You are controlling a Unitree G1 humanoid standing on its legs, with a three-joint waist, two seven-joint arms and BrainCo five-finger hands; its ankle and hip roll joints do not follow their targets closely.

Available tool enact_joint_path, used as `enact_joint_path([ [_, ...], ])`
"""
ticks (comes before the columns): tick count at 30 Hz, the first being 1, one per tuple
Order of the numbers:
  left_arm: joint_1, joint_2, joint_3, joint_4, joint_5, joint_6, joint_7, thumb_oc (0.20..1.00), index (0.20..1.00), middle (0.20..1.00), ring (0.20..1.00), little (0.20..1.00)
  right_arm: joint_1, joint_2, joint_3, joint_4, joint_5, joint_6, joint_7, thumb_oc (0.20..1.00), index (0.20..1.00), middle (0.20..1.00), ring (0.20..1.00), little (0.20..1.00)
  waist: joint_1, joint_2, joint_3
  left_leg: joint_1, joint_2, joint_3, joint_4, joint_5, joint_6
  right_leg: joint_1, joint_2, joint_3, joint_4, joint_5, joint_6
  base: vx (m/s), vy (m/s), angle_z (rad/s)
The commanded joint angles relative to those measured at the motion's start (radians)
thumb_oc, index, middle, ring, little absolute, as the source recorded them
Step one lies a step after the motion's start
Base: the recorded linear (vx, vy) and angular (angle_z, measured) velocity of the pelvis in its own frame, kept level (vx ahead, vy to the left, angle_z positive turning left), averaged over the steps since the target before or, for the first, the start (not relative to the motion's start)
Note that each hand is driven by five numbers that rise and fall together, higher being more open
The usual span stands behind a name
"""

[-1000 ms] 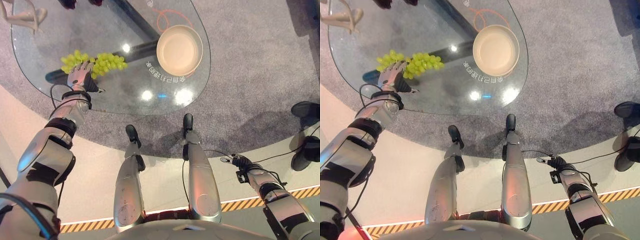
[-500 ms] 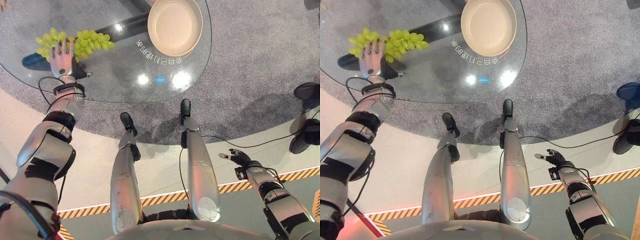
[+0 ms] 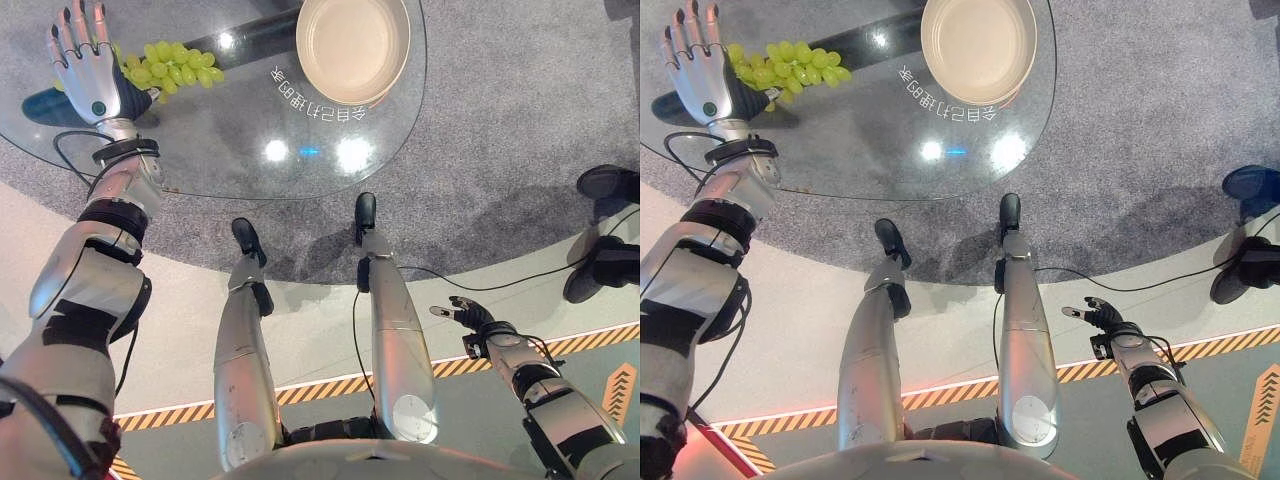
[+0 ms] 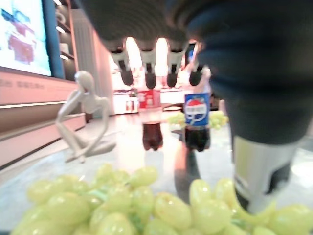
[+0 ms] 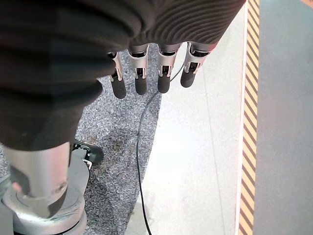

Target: Pick up fruits into the plate

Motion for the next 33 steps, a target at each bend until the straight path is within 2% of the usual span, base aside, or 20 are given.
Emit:
enact_joint_path([
  [1,-0.044,0.072,0.010,0.047,0.094,-0.001,-0.014,1.000,1.000,1.000,1.000,1.000,0.086,-0.006,0.038,-0.045,0.015,-0.030,-0.035,1.000,1.000,1.000,1.000,1.000,-0.007,-0.031,-0.020,-0.046,-0.101,-0.012,0.104,-0.131,0.033,-0.002,0.136,0.011,0.029,-0.070,-0.060,0.00,0.000,0.00],
  [3,-0.057,0.072,-0.024,0.049,0.119,-0.010,-0.057,1.000,1.000,1.000,1.000,1.000,0.079,-0.015,0.041,-0.066,-0.004,-0.048,-0.084,1.000,1.000,1.000,1.000,1.000,-0.012,-0.031,-0.020,-0.053,-0.101,-0.008,0.110,-0.134,0.032,-0.008,0.133,0.011,0.027,-0.065,-0.058,0.00,0.000,0.00],
  [5,-0.064,0.069,-0.053,0.046,0.138,-0.029,-0.077,1.000,1.000,1.000,1.000,1.000,0.073,-0.024,0.037,-0.095,-0.002,-0.034,-0.113,1.000,1.000,1.000,1.000,1.000,-0.020,-0.027,-0.020,-0.057,-0.101,-0.004,0.118,-0.138,0.032,-0.015,0.130,0.014,0.029,-0.062,-0.056,0.02,0.047,-0.03],
  [11,-0.081,0.076,-0.114,0.024,0.168,-0.062,-0.118,1.000,1.000,1.000,1.000,1.000,0.071,-0.043,0.027,-0.128,-0.016,-0.016,-0.124,1.000,1.000,1.000,1.000,1.000,-0.036,-0.016,-0.020,-0.064,-0.100,0.010,0.118,-0.140,0.033,-0.027,0.129,0.021,0.023,-0.055,-0.054,0.01,0.043,-0.03],
  [13,-0.099,0.077,-0.154,0.021,0.174,-0.098,-0.198,1.000,1.000,1.000,1.000,1.000,0.070,-0.054,0.020,-0.127,-0.014,-0.049,-0.151,1.000,1.000,1.000,1.000,1.000,-0.044,-0.011,-0.020,-0.071,-0.098,0.016,0.122,-0.140,0.032,-0.036,0.127,0.024,0.026,-0.052,-0.052,0.00,0.036,-0.02],
  [17,-0.116,0.071,-0.188,0.022,0.123,-0.127,-0.267,1.000,1.000,1.000,1.000,1.000,0.067,-0.061,0.015,-0.139,-0.014,-0.049,-0.150,1.000,1.000,1.000,1.000,1.000,-0.055,-0.009,-0.020,-0.070,-0.095,0.026,0.119,-0.143,0.032,-0.038,0.126,0.027,0.019,-0.047,-0.048,-0.01,0.028,-0.04],
  [19,-0.131,0.065,-0.223,0.036,0.164,-0.147,-0.310,1.000,1.000,1.000,1.000,1.000,0.065,-0.065,0.017,-0.152,-0.017,-0.037,-0.109,1.000,1.000,1.000,1.000,1.000,-0.064,-0.008,-0.020,-0.068,-0.094,0.035,0.113,-0.140,0.031,-0.041,0.127,0.029,0.015,-0.044,-0.046,-0.01,0.029,-0.06],
  [25,-0.145,0.054,-0.233,0.070,0.106,-0.116,-0.375,1.000,1.000,1.000,1.000,1.000,0.073,-0.074,0.019,-0.142,0.024,-0.067,-0.102,1.000,1.000,1.000,1.000,1.000,-0.076,-0.014,-0.020,-0.077,-0.094,0.043,0.111,-0.137,0.033,-0.053,0.131,0.041,0.012,-0.038,-0.044,0.00,0.014,-0.04],
  [26,-0.139,0.050,-0.234,0.081,0.102,-0.108,-0.391,1.000,1.000,1.000,1.000,1.000,0.082,-0.073,0.019,-0.144,0.027,-0.067,-0.101,1.000,1.000,1.000,1.000,1.000,-0.075,-0.014,-0.020,-0.059,-0.091,0.033,0.122,-0.174,0.026,-0.034,0.136,0.042,0.023,-0.071,-0.038,0.00,0.000,0.00],
  [27,-0.149,0.053,-0.232,0.093,0.095,-0.087,-0.429,1.000,1.000,1.000,1.000,1.000,0.079,-0.075,0.012,-0.146,0.034,-0.071,-0.103,1.000,1.000,1.000,1.000,1.000,-0.081,-0.021,-0.020,-0.080,-0.094,0.044,0.107,-0.137,0.032,-0.055,0.133,0.045,0.004,-0.033,-0.043,0.00,0.000,0.00],
  [28,-0.147,0.052,-0.230,0.108,0.089,-0.075,-0.440,1.000,1.000,1.000,1.000,1.000,0.082,-0.077,0.010,-0.145,0.039,-0.073,-0.106,1.000,1.000,1.000,1.000,1.000,-0.084,-0.026,-0.020,-0.080,-0.093,0.047,0.104,-0.135,0.032,-0.056,0.135,0.048,-0.002,-0.029,-0.042,-0.09,-0.017,-0.02],
  [33,-0.138,0.069,-0.192,0.158,0.100,0.006,-0.367,1.000,1.000,1.000,1.000,1.000,0.115,-0.079,-0.011,-0.116,0.043,-0.095,-0.097,1.000,1.000,1.000,1.000,1.000,-0.082,-0.048,-0.020,-0.075,-0.090,0.044,0.089,-0.131,0.032,-0.044,0.139,0.043,-0.024,-0.018,-0.038,-0.03,-0.039,-0.05],
])
